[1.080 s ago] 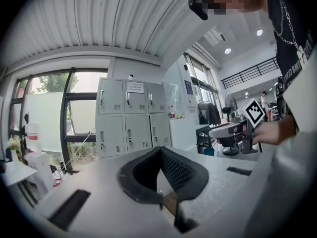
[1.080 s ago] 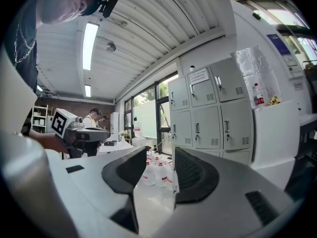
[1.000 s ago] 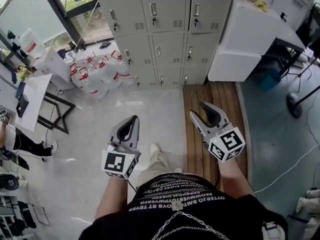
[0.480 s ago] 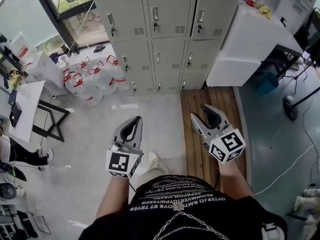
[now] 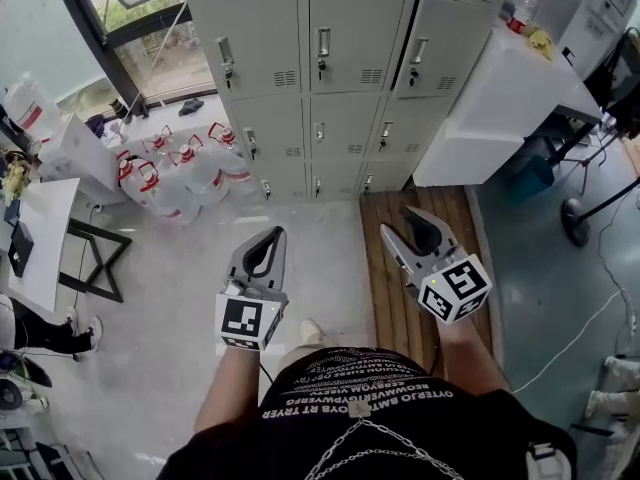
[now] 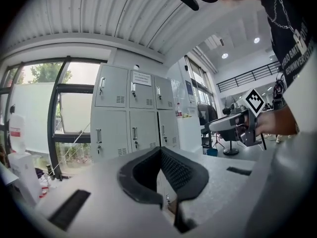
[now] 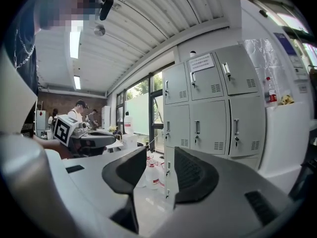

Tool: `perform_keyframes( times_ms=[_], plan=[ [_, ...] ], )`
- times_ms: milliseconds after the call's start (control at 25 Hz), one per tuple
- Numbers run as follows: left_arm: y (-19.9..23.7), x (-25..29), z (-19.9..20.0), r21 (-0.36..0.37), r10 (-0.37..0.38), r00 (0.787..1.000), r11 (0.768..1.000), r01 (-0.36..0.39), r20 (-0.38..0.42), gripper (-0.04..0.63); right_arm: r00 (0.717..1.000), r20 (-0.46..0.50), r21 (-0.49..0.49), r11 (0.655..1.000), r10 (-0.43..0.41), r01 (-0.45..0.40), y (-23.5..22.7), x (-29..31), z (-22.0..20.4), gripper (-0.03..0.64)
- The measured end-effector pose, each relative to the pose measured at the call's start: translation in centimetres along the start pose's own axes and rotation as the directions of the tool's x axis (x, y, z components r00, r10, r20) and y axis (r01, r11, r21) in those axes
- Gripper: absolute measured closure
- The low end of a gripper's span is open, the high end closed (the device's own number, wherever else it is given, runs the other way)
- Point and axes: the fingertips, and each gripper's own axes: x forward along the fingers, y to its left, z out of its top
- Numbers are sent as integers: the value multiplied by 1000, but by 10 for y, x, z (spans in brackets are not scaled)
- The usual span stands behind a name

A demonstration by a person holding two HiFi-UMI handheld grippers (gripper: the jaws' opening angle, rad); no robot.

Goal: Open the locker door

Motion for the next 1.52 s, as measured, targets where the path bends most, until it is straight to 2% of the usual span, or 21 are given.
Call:
perform_keyframes(
  times_ms=[200, 360, 680, 840, 1160, 1520],
  plan=[
    [35, 17, 0, 26, -23, 1000, 999, 23, 3, 598, 999, -18, 4, 1000, -29, 29, 0, 36, 5, 457],
    [45, 30, -7, 41, -74, 997, 996, 74, -13, 598, 998, -19, 19, 998, -55, 55, 0, 53, 7, 457],
    [35, 67, -9, 28, -173, 985, 984, 173, -9, 598, 988, -38, 56, 987, -151, 153, -29, 45, -1, 457],
    [24, 84, -9, 38, -208, 978, 977, 208, -10, 598, 985, -37, 81, 982, -169, 172, -46, 45, -9, 457],
    [34, 126, 2, 64, -182, 983, 981, 182, -14, 598, 990, 1, 83, 986, -143, 142, -87, 78, -4, 457],
    [69, 194, -3, 63, -106, 993, 992, 109, -60, 598, 999, -2, 78, 996, -46, 46, -149, 148, 2, 457]
  ],
)
